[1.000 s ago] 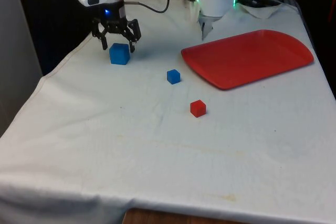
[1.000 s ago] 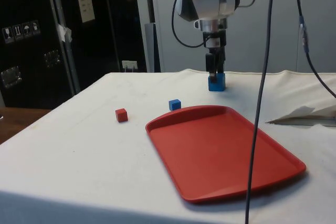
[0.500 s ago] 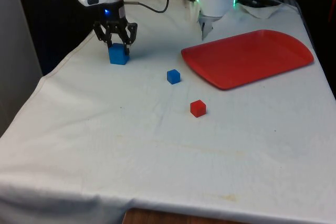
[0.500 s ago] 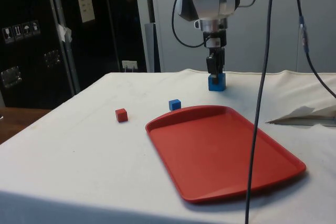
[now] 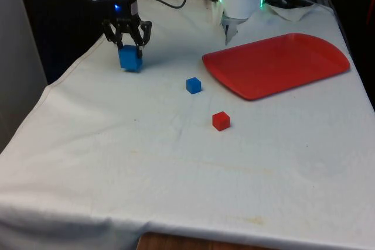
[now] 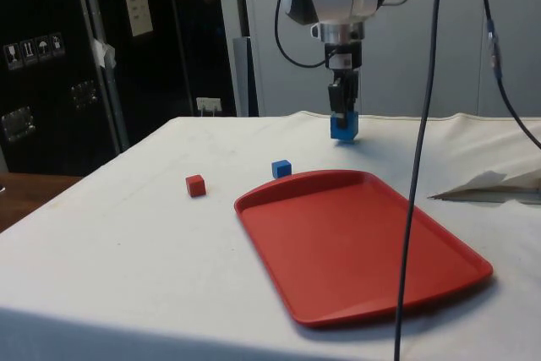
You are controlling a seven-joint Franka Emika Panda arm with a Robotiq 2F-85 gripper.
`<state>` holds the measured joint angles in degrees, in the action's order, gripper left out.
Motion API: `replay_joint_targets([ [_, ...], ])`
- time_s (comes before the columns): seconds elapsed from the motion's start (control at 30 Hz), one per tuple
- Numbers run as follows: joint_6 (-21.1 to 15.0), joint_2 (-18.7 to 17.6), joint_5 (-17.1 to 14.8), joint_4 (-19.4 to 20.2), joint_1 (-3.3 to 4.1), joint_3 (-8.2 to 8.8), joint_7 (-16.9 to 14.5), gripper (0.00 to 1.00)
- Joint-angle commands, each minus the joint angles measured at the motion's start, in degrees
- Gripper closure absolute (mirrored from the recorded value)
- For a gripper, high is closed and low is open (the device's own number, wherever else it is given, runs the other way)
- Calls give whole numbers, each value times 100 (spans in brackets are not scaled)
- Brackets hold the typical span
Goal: Pick up the largest block and place it onto the tray.
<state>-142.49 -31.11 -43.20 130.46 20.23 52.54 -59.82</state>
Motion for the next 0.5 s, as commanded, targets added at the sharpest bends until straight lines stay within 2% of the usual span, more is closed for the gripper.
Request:
replay_joint_targets([
  [0.0,17,63,115,46,109,120,92,100],
  [0.2,34,304,275,57,229,286,172,100],
  [0.23,0,264,126,34,115,149,63,100],
  [0.27,40,332,298,57,241,309,183,100],
  [0.47,46,539,470,52,321,407,286,100],
])
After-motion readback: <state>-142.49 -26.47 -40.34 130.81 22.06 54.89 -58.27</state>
